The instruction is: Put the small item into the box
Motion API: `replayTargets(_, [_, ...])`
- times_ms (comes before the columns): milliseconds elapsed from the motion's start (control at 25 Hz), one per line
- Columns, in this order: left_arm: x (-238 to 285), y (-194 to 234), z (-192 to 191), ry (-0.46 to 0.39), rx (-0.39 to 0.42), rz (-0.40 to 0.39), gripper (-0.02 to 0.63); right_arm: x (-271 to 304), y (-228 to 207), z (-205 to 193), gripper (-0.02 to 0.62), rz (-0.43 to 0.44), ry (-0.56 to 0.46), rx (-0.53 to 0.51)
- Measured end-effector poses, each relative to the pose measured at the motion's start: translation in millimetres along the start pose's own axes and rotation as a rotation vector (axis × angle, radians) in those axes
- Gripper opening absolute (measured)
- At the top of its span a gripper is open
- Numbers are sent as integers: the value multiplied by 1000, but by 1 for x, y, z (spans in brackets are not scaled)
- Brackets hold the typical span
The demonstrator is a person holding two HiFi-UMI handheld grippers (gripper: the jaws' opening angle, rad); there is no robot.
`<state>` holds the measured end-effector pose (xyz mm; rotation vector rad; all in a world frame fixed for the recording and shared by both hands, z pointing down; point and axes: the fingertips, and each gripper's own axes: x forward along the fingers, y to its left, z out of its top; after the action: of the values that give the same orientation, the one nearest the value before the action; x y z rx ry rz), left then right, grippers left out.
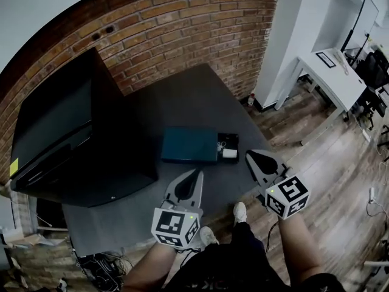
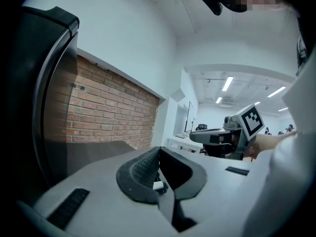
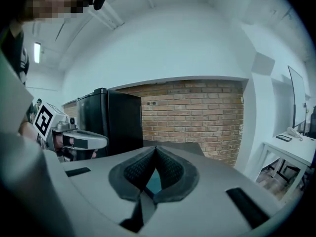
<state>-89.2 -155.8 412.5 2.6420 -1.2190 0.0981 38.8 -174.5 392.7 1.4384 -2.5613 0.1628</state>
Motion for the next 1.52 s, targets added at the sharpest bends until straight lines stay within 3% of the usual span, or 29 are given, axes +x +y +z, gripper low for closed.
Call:
replayTargets(520, [-9,-19,-21,30,-25,-17,34,-25,19,-10,18,12,18,10])
replayTargets(1520, [-10,-125,-34,66,-6,110,34,-114,12,-29,18,161,-32,31])
